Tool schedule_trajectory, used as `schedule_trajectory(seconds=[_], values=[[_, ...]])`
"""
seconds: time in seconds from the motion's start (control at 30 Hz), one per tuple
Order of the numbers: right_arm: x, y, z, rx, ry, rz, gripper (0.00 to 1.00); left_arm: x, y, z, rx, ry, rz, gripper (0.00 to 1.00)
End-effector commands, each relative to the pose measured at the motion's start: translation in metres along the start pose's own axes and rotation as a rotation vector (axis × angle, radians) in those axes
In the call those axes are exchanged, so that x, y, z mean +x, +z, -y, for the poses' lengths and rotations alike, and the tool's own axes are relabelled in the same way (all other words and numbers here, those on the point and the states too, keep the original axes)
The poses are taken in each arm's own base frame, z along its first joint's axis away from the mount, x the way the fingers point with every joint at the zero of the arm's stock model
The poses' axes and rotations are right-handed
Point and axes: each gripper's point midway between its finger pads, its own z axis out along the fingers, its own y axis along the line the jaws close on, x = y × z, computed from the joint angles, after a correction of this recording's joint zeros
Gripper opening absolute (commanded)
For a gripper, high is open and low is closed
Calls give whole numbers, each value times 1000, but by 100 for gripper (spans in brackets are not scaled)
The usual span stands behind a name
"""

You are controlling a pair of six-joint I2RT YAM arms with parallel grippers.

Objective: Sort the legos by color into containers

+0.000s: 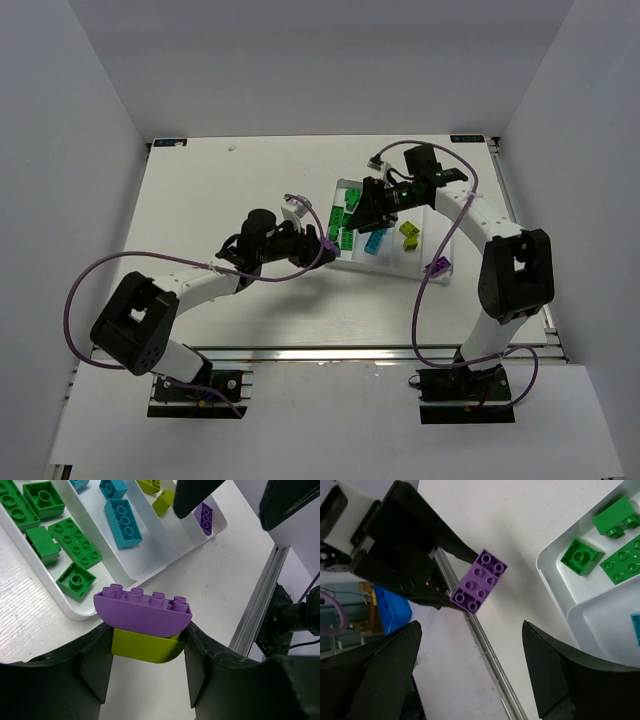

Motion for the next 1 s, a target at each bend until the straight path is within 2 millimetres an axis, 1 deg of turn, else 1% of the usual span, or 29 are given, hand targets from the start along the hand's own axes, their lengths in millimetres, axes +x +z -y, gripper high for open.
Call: schedule_trajectory(seconds=[0.0, 0.03, 0.07, 0.1, 0.17, 0.2, 0.27, 0.37, 0.47, 0.57, 0.6, 0.67, 0.7, 0.87, 0.97], values=[[-11, 5, -20, -9, 89, 30, 87, -31, -1, 21, 27, 106, 95, 18], [-6, 9, -24, -17, 99, 20, 88, -30, 2, 25, 32, 117, 85, 18], [3, 12, -23, -22, 154, 8, 89, -31, 4, 26, 33, 137, 82, 18], [5, 15, -24, -35, 154, 9, 89, -31, 5, 30, 39, 150, 78, 18], [18, 23, -19, -28, 197, -16, 89, -32, 9, 35, 51, 176, 72, 18], [20, 25, -18, -28, 203, -20, 88, -30, 11, 38, 58, 182, 62, 18], [24, 27, -14, -25, 221, -27, 86, -33, 13, 42, 65, 194, 65, 18], [23, 28, -11, -16, 218, -29, 83, -36, 13, 47, 75, 204, 72, 18], [21, 28, -15, -27, 203, -32, 80, -34, 13, 48, 76, 204, 70, 18], [19, 30, -18, -40, 198, -36, 74, -34, 14, 49, 76, 203, 70, 18], [20, 30, -18, -46, 198, -38, 68, -33, 14, 49, 75, 203, 68, 18], [23, 31, -20, -66, 208, -47, 62, -33, 14, 49, 75, 203, 68, 18], [25, 32, -21, -74, 211, -53, 60, -34, 14, 49, 76, 205, 70, 18], [29, 35, -27, -95, 209, -71, 59, -35, 16, 48, 70, 215, 60, 18], [31, 37, -29, -103, 196, -79, 49, -34, 17, 47, 66, 218, 51, 18]])
